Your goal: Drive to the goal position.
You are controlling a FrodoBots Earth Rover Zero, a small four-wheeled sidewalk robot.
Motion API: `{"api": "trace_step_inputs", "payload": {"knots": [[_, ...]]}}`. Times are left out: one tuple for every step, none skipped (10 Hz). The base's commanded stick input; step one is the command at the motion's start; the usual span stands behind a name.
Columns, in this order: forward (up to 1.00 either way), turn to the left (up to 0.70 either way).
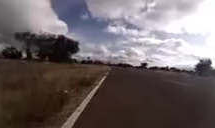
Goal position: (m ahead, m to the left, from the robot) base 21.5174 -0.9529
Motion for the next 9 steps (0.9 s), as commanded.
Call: {"api": "trace_step_inputs", "payload": {"knots": [[1.0,-0.12],[1.0,0.0],[1.0,0.0],[0.99,0.0],[0.98,0.0],[0.98,0.0],[0.98,0.0],[0.98,0.0],[0.99,0.0]]}}
